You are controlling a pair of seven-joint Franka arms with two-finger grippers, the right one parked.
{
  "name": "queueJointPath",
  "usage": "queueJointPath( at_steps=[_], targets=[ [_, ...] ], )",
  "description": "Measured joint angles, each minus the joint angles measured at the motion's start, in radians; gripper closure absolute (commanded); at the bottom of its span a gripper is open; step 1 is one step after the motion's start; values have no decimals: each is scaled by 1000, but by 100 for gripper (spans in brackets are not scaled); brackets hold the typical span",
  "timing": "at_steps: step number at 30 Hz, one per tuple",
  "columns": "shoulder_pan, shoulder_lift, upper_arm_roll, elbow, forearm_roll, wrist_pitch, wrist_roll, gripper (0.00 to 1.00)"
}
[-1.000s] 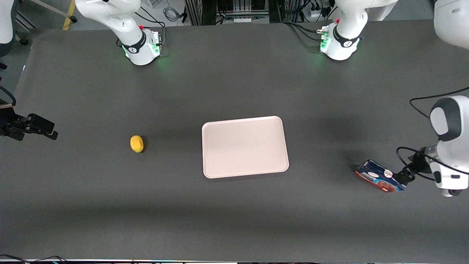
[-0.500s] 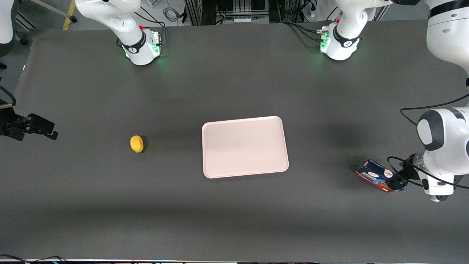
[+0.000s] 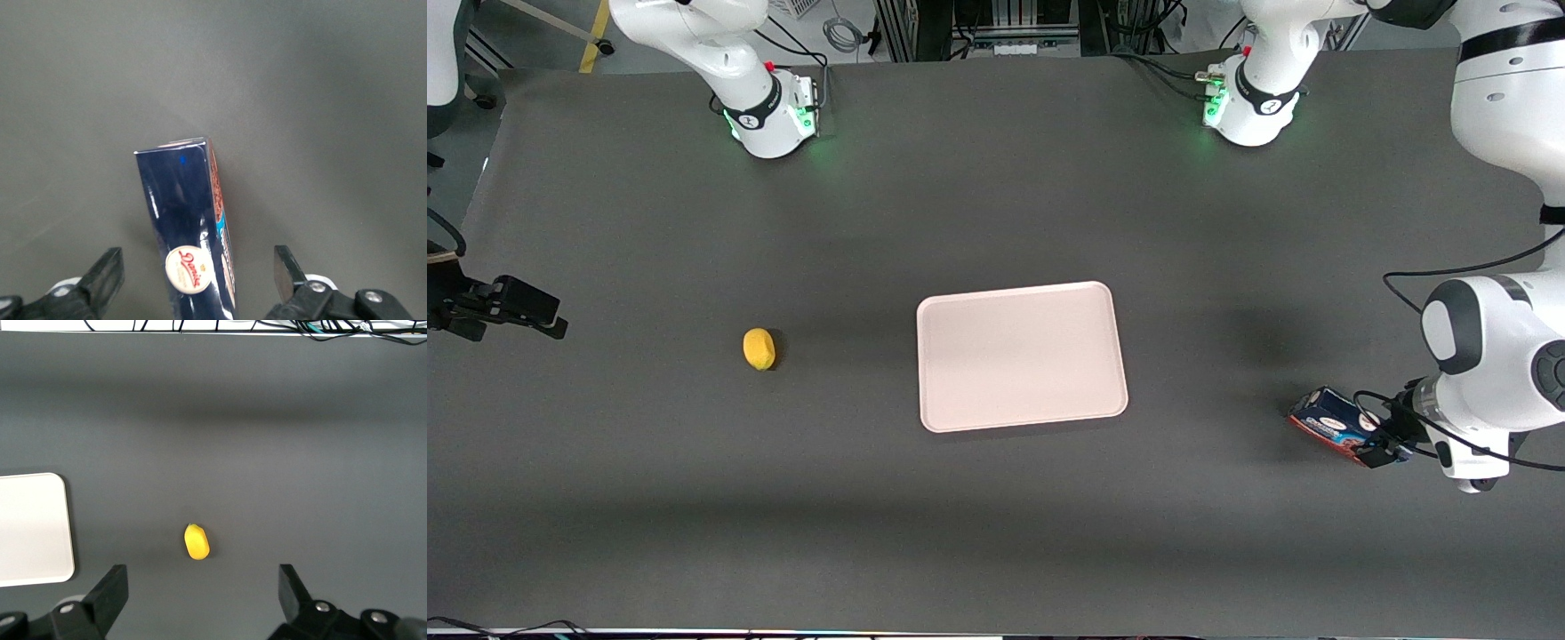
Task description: Place cookie box on tray
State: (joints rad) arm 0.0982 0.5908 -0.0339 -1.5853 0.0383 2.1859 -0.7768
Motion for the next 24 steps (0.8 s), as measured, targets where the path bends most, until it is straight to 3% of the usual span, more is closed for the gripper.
queueJointPath(
  at_steps=[24],
  targets=[
    [-1,87,-2,0,19,107,-10,2]
  ],
)
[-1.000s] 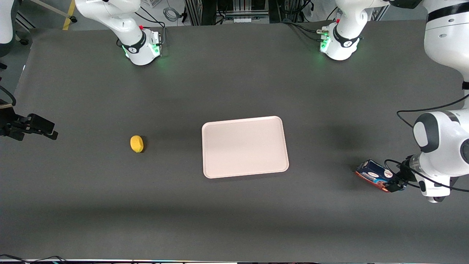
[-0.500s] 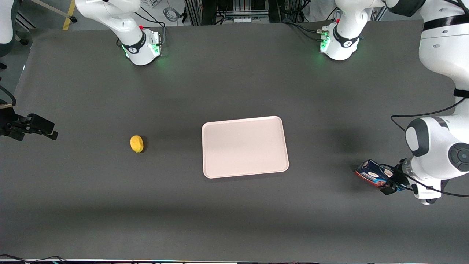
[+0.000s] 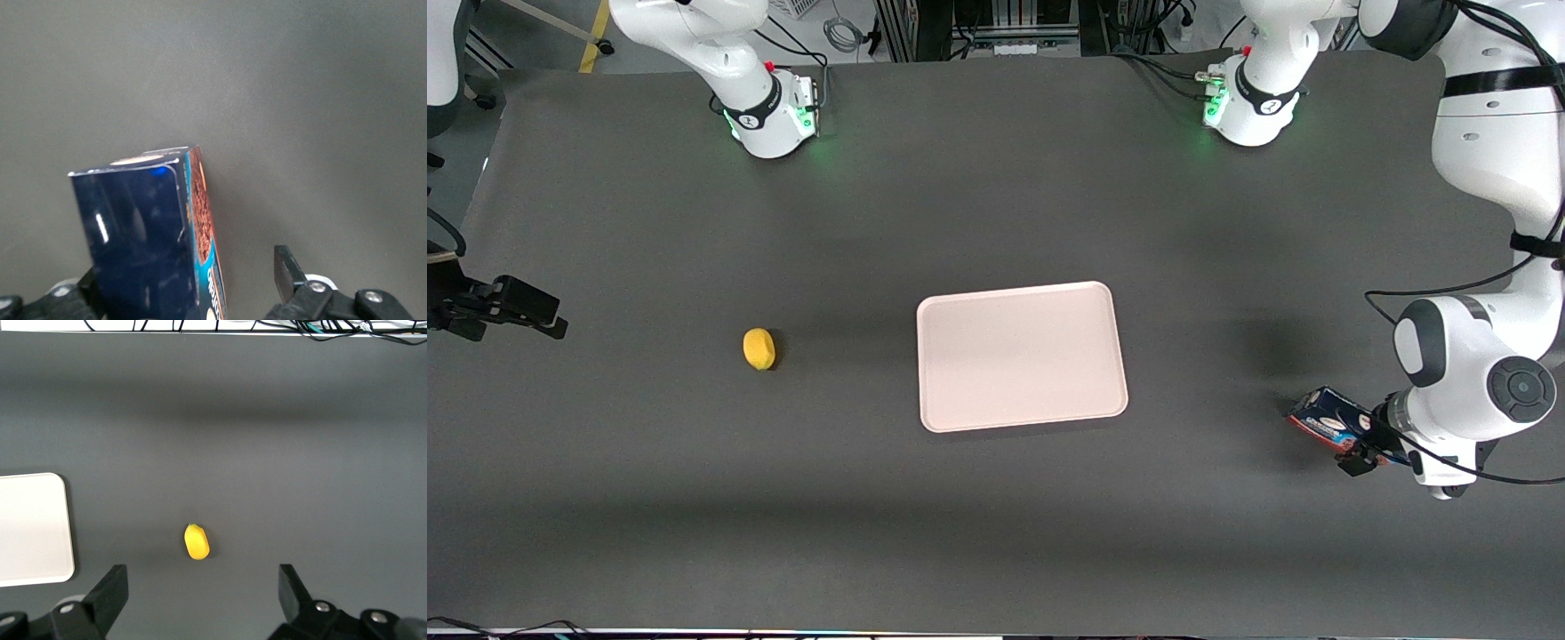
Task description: Place cookie box on tray
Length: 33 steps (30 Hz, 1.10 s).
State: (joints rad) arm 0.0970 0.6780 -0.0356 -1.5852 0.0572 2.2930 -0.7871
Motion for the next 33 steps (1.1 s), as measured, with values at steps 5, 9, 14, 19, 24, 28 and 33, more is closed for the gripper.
queueJointPath(
  at_steps=[5,9,14,19,24,28,33],
  targets=[
    [0,2,0,0,2,0,0,3],
    [0,5,0,0,4,0,0,3],
    [0,7,0,0,6,-1,0,13],
    [0,7,0,-2,7,-1,0,43],
    [0,7,-1,-2,7,-2,0,63],
    [0,4,-2,-1,8,-4,0,64],
    [-1,4,-2,0,9,-4,0,69]
  ],
)
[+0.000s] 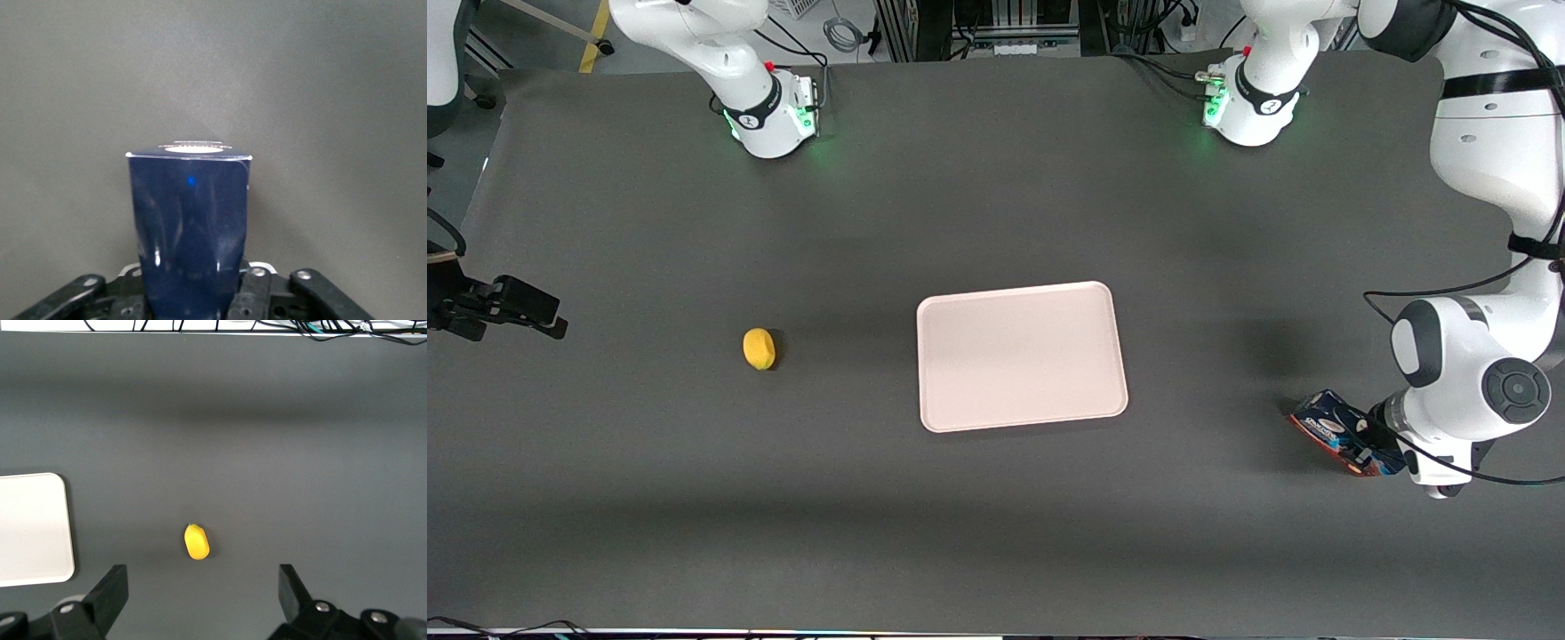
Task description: Place cookie box on tray
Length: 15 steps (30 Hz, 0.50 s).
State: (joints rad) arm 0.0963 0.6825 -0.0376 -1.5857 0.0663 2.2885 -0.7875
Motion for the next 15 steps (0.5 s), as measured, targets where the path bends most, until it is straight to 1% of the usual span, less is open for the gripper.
queueJointPath(
  at_steps=[4,8,10,12,15],
  targets=[
    [0,-1,-1,3,2,0,1,72],
    [-1,0,-2,12,2,-8,2,73],
    [-2,-1,-3,26,4,-28,6,73],
    [-3,-3,-4,47,7,-57,16,77],
    [-4,-14,-5,81,9,-106,38,78]
  ],
)
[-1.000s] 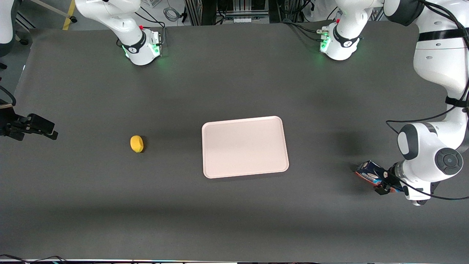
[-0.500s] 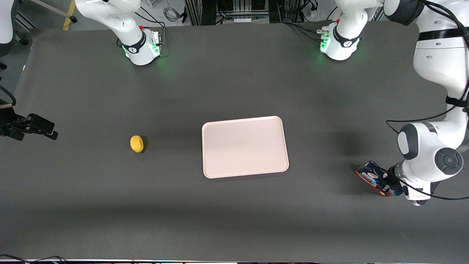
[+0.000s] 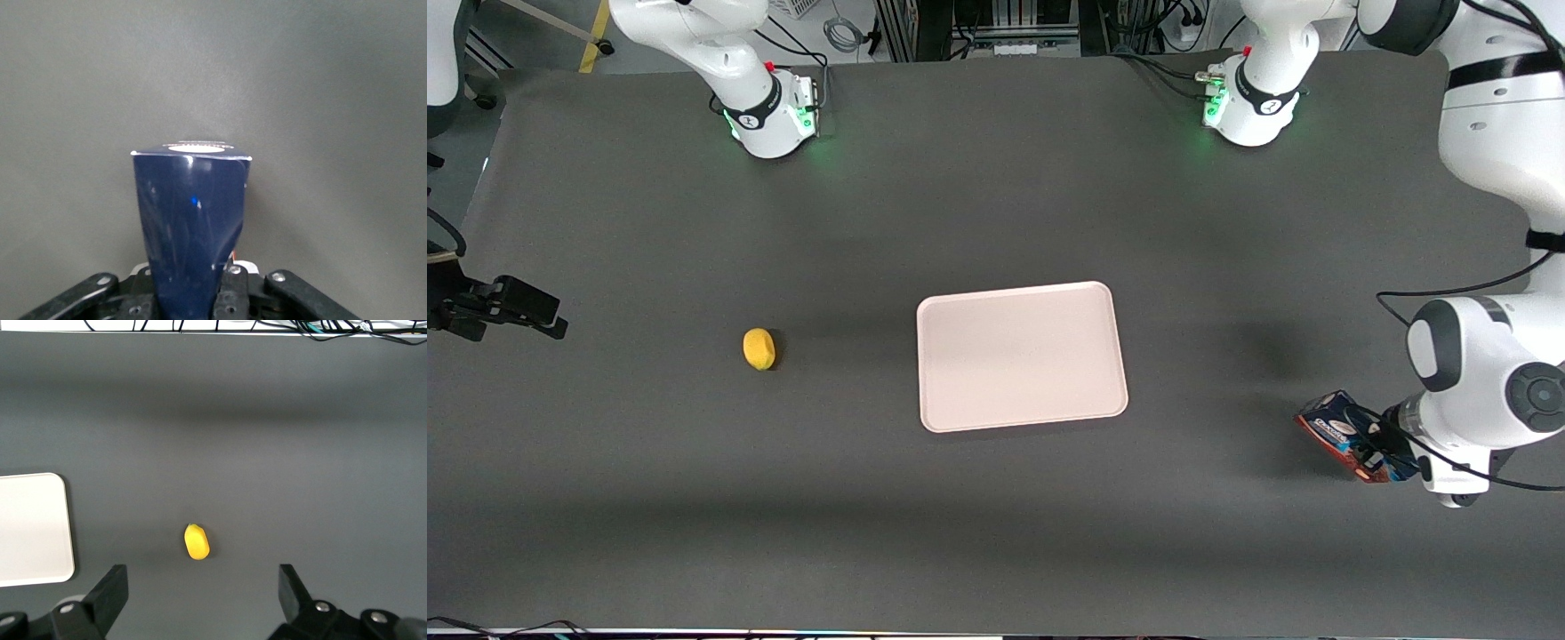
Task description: Place cookie box on tray
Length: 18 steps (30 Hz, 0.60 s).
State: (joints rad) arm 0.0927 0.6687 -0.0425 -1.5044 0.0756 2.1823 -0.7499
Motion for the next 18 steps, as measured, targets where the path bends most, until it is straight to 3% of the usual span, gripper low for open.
queueJointPath(
  at_steps=[9,18],
  targets=[
    [-1,-74,-20,93,2,-182,29,78],
    [-4,-167,-118,240,39,-446,48,78]
  ],
)
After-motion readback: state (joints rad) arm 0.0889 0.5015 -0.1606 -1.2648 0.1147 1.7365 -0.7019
